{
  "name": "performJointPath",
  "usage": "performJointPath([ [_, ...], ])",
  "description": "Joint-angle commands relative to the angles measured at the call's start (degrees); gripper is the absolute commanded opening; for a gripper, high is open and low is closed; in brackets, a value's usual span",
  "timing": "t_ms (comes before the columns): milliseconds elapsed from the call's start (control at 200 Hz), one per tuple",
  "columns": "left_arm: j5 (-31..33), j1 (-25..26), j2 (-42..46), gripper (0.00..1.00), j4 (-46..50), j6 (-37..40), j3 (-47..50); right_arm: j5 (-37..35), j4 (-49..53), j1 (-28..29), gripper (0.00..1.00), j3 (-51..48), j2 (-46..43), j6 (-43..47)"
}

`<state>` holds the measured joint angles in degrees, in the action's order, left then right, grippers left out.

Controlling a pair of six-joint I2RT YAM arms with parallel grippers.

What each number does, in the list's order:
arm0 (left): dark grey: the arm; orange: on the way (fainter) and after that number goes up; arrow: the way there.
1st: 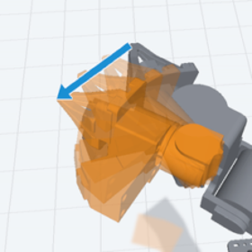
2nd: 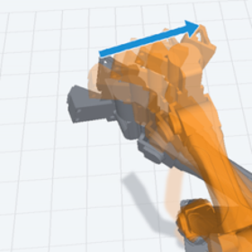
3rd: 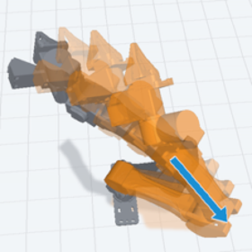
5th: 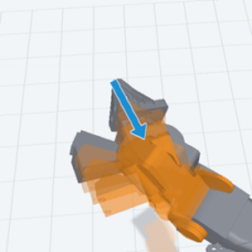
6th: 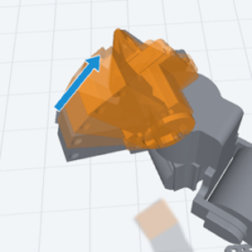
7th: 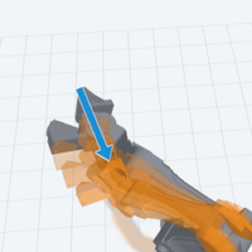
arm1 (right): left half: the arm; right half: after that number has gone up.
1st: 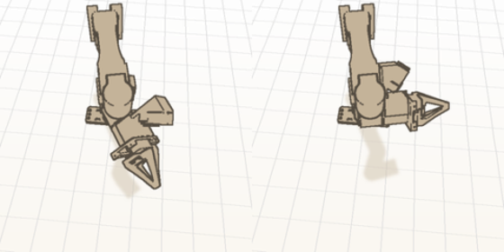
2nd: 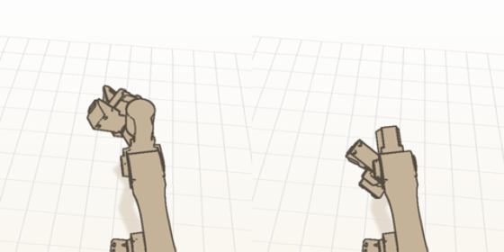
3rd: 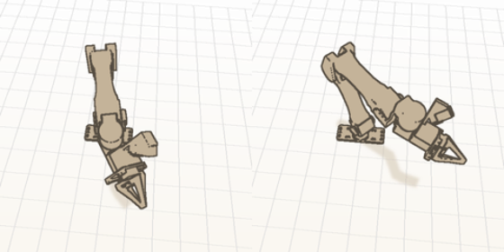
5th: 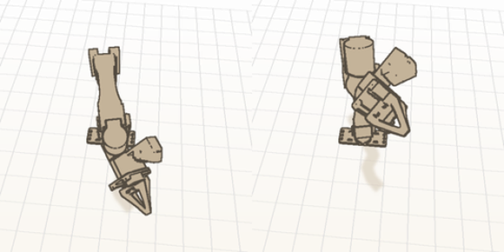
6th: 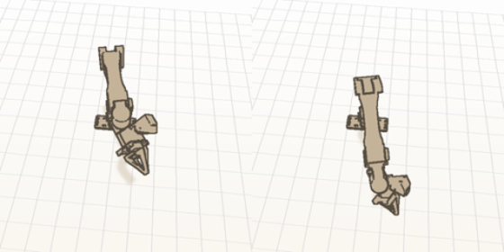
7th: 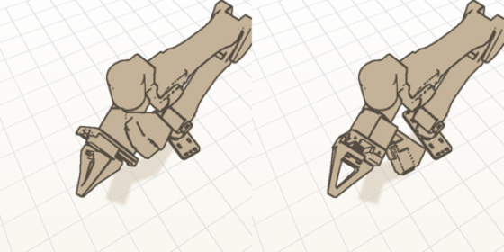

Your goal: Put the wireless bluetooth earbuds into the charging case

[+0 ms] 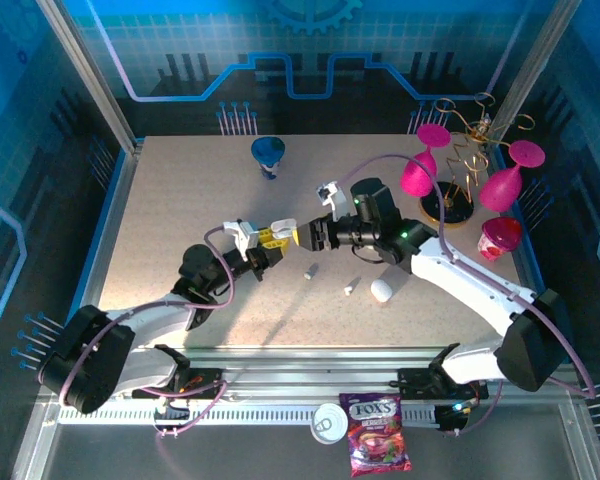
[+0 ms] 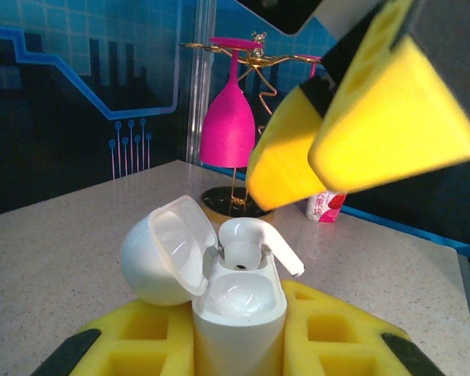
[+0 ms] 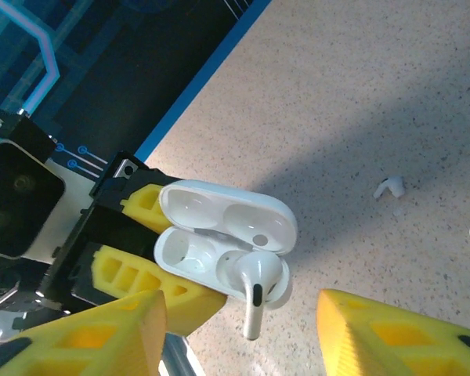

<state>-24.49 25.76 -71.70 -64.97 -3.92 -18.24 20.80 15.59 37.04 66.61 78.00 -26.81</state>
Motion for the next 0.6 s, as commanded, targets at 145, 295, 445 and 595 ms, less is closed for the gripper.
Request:
performJointPath([
  [145,-2.8,0.2,-3.4,0.0,-6.9,9.0,-0.3,-3.1,25.0,-0.1,0.5,15.4,7.0,0.6],
  [295,-3.6,0.0,-5.8,0.0,-9.8,9.2,-0.8,-4.5,30.3,0.8,0.48,19.6,9.0,0.5],
  [445,-4.3,0.0,-8.8,0.0,-15.1,8.1,-0.5,-4.8,32.5,1.2,0.45,21.3,10.4,0.3],
  [595,-5.4,-0.1,-9.6,0.0,-15.3,6.0,-1.2,-3.5,31.6,1.4,0.45,21.5,11.6,-0.6],
])
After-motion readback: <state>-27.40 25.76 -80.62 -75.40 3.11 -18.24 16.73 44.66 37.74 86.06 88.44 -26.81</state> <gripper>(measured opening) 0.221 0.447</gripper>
